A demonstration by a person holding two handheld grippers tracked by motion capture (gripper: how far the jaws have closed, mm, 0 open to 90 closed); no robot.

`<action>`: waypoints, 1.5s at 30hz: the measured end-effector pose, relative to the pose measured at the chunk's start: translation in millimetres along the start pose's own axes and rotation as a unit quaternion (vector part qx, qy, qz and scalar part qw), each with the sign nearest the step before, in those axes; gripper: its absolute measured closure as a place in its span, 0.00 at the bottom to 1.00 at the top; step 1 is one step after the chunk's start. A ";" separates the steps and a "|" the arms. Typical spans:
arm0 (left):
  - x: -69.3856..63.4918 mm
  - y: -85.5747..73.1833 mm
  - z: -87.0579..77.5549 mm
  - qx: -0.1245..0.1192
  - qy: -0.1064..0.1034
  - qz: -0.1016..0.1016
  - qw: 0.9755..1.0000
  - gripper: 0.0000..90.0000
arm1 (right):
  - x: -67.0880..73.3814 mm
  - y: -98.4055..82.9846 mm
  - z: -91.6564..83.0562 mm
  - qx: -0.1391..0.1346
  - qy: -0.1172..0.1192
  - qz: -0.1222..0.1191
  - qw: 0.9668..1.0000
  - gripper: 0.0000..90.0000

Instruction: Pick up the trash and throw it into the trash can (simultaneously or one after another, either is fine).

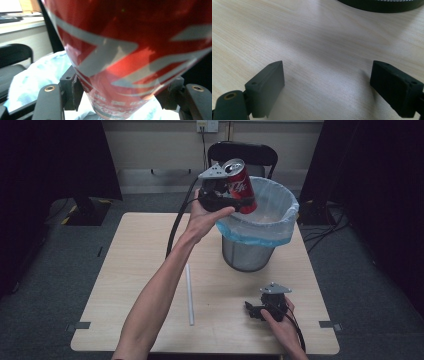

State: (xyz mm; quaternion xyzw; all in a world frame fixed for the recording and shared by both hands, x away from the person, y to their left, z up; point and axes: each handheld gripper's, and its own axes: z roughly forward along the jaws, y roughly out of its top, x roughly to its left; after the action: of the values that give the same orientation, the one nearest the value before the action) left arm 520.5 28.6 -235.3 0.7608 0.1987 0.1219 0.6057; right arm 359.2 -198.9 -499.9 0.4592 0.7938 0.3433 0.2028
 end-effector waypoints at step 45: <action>23.9 -49.8 -114.0 -0.004 0.059 -0.053 0.997 0.27 | -0.4 -0.1 -0.1 0.001 0.002 -0.002 1.000 0.13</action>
State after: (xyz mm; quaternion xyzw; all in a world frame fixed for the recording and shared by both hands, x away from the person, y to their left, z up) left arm 485.5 148.3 -257.9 0.7380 0.2738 0.1348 0.6018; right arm 359.2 -199.3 -499.9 0.4570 0.7954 0.3431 0.2021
